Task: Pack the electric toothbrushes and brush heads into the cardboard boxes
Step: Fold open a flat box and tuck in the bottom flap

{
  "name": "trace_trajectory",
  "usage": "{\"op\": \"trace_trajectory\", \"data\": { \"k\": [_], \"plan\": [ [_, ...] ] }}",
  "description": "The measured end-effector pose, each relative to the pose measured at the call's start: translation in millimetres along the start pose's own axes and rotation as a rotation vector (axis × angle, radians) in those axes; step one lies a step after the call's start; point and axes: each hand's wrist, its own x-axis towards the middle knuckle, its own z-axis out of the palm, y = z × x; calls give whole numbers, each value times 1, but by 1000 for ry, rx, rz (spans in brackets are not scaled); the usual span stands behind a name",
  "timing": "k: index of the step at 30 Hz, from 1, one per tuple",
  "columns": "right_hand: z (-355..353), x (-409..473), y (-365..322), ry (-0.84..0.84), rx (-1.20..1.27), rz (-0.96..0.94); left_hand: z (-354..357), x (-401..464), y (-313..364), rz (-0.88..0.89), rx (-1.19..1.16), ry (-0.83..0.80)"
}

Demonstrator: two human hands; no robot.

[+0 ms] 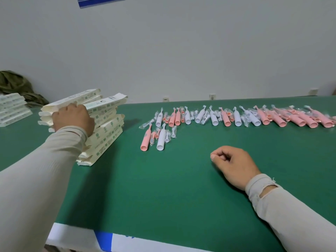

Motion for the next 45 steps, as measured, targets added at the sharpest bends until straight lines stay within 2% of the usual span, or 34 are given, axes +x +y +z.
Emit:
{"op": "trace_trajectory", "data": {
  "k": [4,10,15,18,20,21,22,23,24,25,26,27,28,29,31,33,37,40,43,45],
  "plan": [
    [0,0,0,4,4,1,0,2,1,-4,-60,52],
    [0,0,-2,4,17,23,-2,11,3,-35,71,-34],
    [-1,-1,-2,-5,25,35,-3,13,13,-52,-24,-52],
    [-1,-1,-4,-5,23,34,-9,10,16,-54,-87,-2],
    [-1,-1,-4,2,42,30,-18,4,22,-22,-232,42],
    [-1,-1,-4,10,60,29,-24,-1,30,-11,-384,49],
    [-1,-1,-5,22,89,30,-32,-10,42,-21,-613,22],
    [-1,0,-6,40,125,31,-41,-20,56,-64,-925,-72],
    [-1,0,-8,60,162,30,-51,-35,73,-130,-1301,-253],
    [-1,1,-10,78,196,30,-60,-52,90,-181,-1659,-520],
    [-3,2,-12,90,225,33,-65,-69,108,-179,-1918,-801],
    [-4,2,-14,93,255,35,-67,-88,127,-155,-2092,-1005],
    [-5,2,-15,84,304,43,-66,-105,146,-154,-2222,-1116],
    [-7,0,-17,61,387,69,-62,-123,166,-189,-2311,-1160],
    [-10,-3,-20,-23,570,144,-60,-153,199,-262,-2365,-1167],
    [-10,-4,-19,-102,632,181,-57,-171,219,-196,-2274,-1154],
    [-8,0,-19,-99,509,150,-49,-181,231,-56,-2149,-1079],
    [-5,0,-18,-117,507,162,-45,-186,232,22,-2125,-947],
    [-6,-4,-23,-207,597,220,-43,-185,228,-28,-2247,-1029],
    [-8,-7,-28,-362,825,316,-42,-182,224,-100,-2364,-1118]
  ]
}}
